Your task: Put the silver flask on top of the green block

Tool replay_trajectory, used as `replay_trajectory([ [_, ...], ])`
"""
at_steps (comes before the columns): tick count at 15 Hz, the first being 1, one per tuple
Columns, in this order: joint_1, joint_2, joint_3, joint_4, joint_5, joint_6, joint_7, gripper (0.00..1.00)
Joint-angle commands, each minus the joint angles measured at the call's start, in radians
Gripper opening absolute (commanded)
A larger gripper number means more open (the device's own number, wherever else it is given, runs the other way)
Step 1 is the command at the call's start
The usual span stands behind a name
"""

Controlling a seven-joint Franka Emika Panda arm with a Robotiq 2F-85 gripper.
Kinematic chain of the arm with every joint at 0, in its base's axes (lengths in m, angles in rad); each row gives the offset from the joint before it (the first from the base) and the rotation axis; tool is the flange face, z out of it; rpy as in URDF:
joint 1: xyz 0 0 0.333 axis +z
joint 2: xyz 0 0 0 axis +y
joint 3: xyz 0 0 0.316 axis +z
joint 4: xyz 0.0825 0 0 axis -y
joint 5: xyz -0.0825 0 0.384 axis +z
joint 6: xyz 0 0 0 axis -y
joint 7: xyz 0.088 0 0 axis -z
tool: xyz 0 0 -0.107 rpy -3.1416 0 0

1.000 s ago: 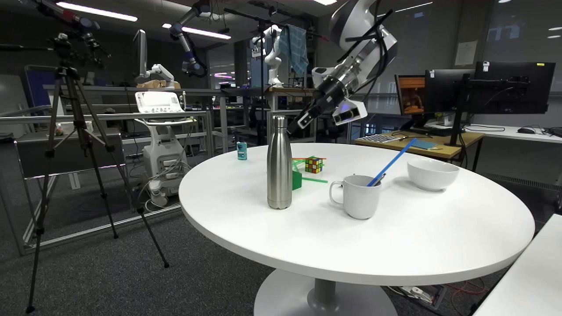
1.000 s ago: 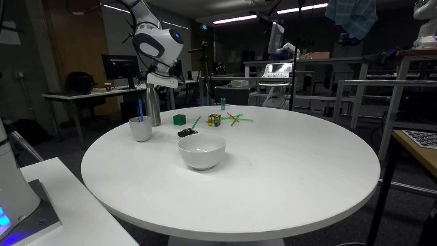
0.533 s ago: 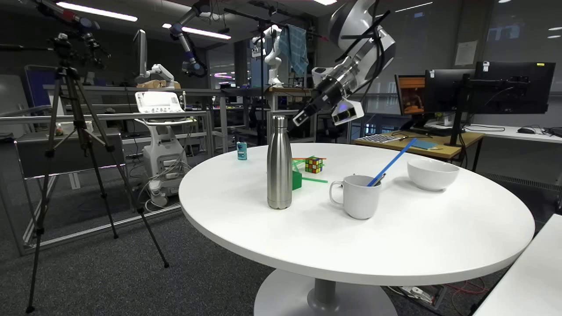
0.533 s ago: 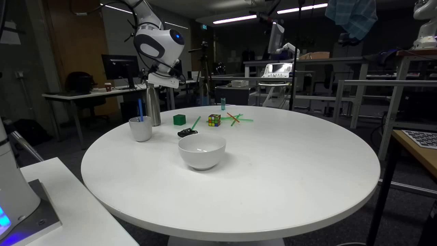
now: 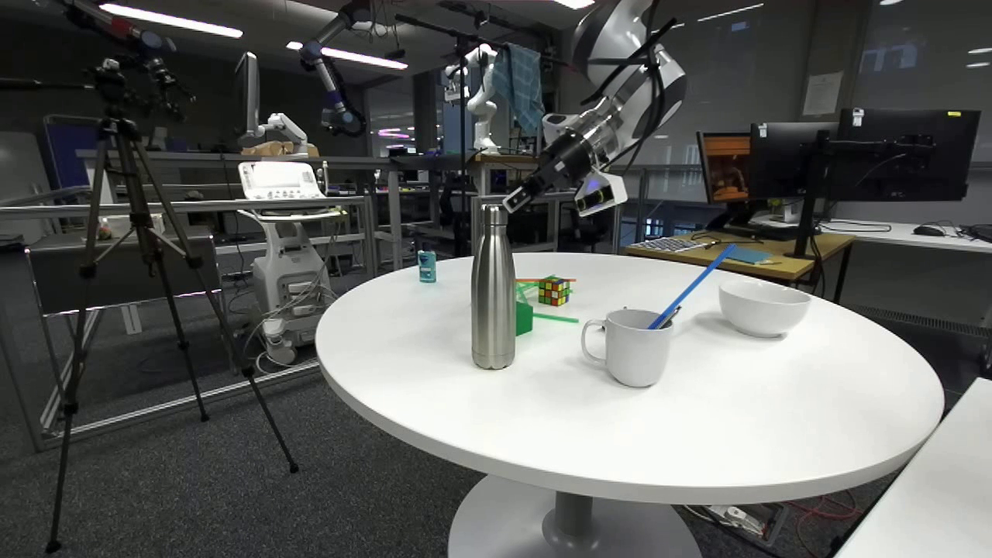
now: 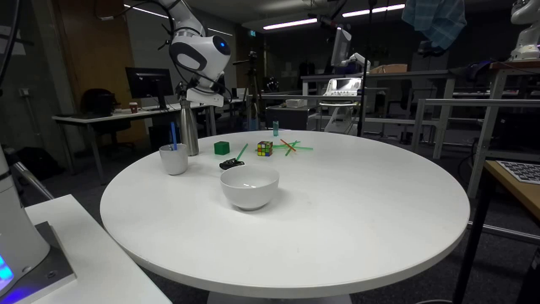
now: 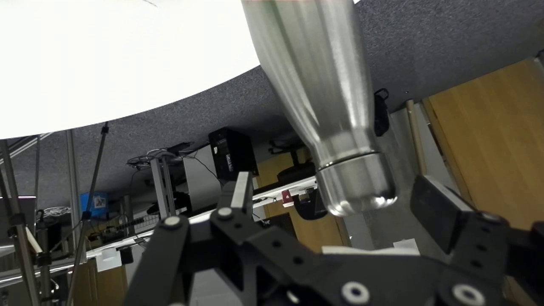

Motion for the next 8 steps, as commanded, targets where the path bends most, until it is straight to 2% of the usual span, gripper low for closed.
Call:
replay_trajectory([
  [1, 0.01, 0.054, -0.005, 0.077, 0.009, 0.0, 0.023, 1.0],
  [8, 0.008, 0.086, -0.008, 0.109, -0.008, -0.021, 0.086, 1.0],
])
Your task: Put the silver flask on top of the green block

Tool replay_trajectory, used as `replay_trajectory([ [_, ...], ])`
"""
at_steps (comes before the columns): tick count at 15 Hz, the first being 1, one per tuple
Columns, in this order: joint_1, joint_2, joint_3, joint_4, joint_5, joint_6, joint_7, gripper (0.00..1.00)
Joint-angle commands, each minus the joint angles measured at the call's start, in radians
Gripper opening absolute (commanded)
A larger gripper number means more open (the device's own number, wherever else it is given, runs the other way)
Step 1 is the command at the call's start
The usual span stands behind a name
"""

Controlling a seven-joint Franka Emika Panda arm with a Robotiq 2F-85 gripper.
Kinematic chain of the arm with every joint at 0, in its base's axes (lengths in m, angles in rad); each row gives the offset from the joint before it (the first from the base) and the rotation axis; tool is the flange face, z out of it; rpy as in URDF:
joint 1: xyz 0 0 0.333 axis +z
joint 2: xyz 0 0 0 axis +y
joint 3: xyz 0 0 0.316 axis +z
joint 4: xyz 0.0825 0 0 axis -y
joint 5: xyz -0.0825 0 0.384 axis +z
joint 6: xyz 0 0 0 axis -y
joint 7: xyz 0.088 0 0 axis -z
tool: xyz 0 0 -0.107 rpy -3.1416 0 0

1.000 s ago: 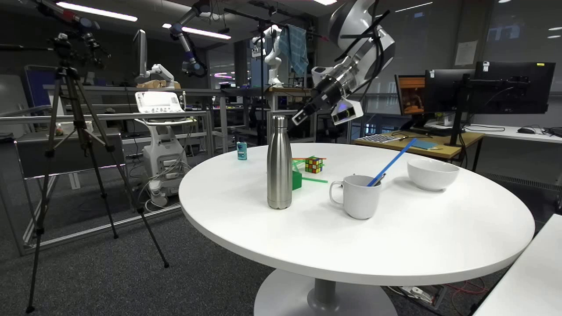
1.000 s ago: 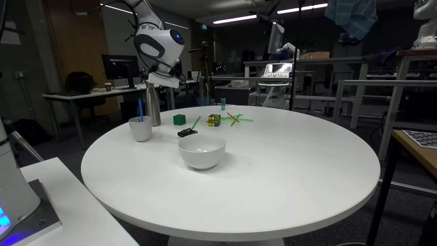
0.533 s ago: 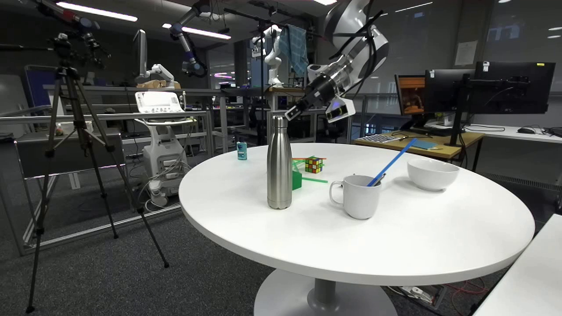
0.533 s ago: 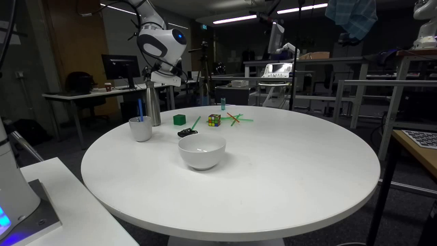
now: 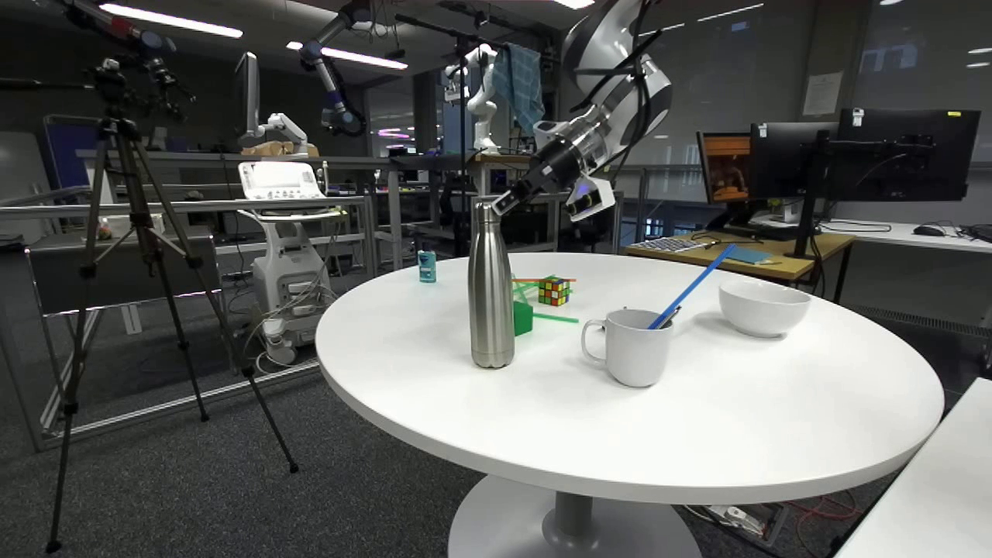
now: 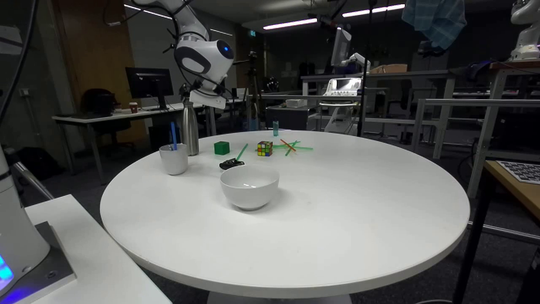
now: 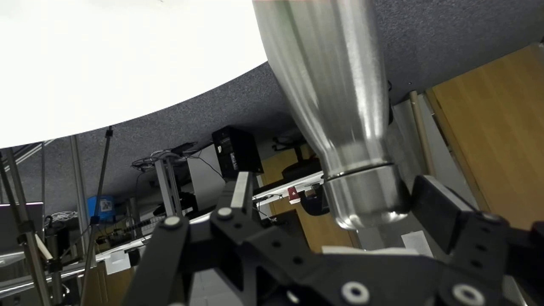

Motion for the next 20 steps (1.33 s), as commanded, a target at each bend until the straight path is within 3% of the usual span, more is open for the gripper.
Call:
replay_trajectory([
  [1, 0.004, 0.023, -0.008, 0.037, -0.007, -0.017, 0.051, 1.0],
  [20, 0.0, -0.002, 0.0, 0.012, 0.013, -0.041, 0.074, 1.0],
])
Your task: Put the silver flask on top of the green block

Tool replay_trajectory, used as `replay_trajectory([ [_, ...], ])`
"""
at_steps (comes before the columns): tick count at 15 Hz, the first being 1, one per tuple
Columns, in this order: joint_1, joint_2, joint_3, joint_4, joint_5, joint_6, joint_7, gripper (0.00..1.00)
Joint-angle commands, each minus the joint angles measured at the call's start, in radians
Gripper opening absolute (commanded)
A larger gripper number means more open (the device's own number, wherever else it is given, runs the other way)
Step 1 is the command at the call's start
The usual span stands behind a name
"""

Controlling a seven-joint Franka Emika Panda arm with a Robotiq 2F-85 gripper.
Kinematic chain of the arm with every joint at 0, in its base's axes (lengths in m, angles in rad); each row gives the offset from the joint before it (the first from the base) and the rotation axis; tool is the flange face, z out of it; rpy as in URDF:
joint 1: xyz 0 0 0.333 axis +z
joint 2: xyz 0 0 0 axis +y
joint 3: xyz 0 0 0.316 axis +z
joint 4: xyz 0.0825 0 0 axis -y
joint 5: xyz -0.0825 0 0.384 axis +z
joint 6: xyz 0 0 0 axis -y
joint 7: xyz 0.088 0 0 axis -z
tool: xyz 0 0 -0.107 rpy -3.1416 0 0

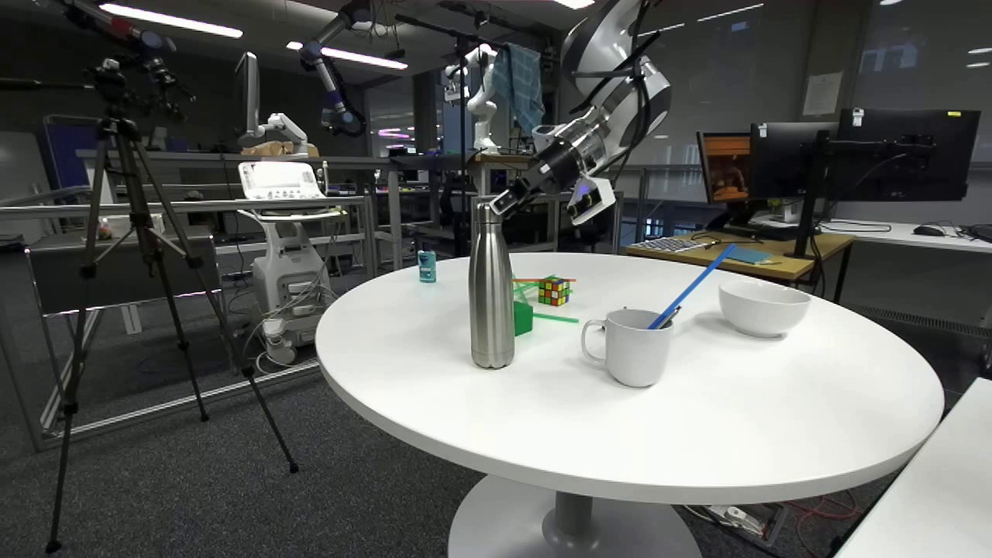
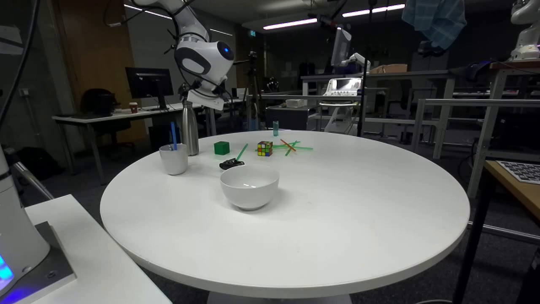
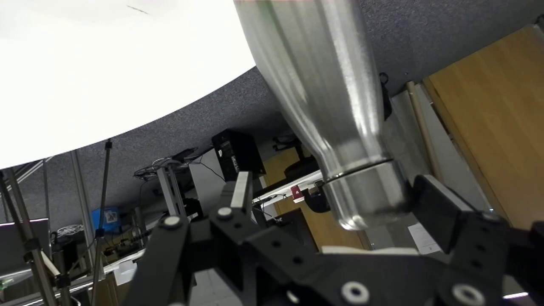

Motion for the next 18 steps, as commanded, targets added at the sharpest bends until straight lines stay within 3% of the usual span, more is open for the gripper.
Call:
replay_trajectory([
  [1, -0.001, -0.008, -0.001, 0.009, 0.015, -0.027, 0.008, 1.0],
  [18, 0.001, -0.049, 0.004, -0.048, 0.031, -0.048, 0.007, 1.0],
])
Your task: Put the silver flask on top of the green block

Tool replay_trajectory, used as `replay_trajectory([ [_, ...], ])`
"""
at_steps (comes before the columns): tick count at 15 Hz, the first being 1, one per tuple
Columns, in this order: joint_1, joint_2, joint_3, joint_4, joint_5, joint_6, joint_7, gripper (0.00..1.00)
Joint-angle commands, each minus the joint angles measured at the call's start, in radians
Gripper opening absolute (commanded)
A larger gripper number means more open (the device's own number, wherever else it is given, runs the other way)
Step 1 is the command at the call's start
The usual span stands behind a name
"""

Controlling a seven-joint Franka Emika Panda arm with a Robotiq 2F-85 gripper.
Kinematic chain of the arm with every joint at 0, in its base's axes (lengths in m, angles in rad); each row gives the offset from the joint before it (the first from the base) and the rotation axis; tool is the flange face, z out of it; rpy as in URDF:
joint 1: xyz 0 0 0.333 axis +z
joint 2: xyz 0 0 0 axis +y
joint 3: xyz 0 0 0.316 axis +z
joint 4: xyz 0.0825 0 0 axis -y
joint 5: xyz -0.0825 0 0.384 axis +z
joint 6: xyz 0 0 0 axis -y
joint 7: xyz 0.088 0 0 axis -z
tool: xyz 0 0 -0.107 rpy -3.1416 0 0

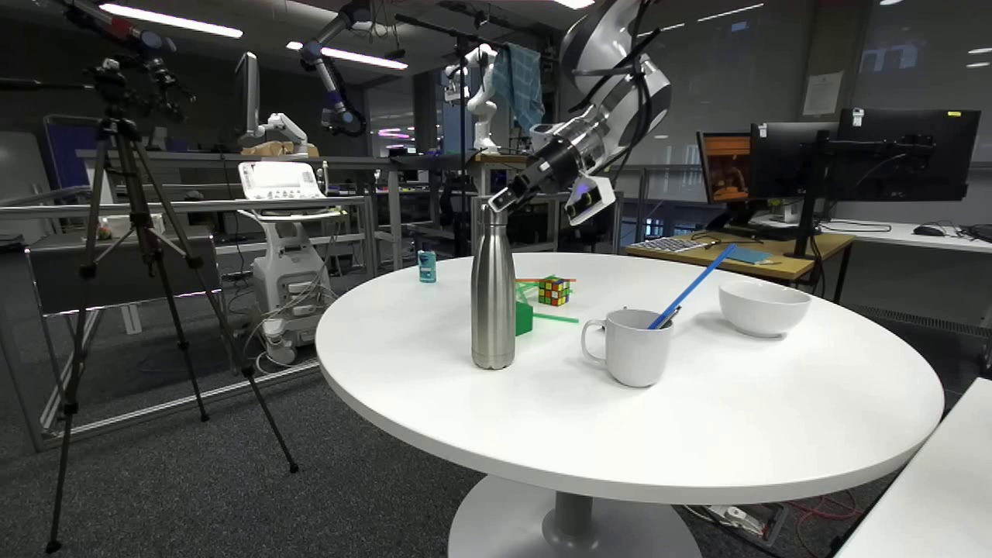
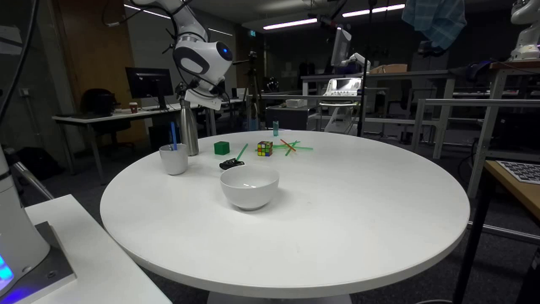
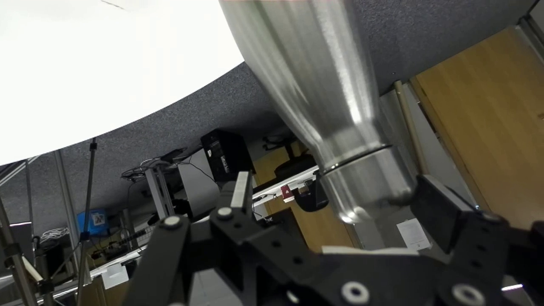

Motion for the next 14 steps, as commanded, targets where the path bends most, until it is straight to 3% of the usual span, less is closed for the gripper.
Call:
replay_trajectory([
  [1, -0.004, -0.045, 0.0, -0.049, 0.036, -0.021, 0.005, 1.0],
  [11, -0.002, -0.058, -0.003, -0.08, 0.073, -0.021, 0.001, 1.0],
  [12, -0.003, -0.058, -0.003, -0.08, 0.076, -0.028, 0.0, 0.75],
  [13, -0.002, -0.058, -0.003, -0.08, 0.075, -0.03, -0.001, 0.74],
  [14, -0.002, -0.059, -0.003, -0.081, 0.078, -0.035, 0.0, 0.66],
])
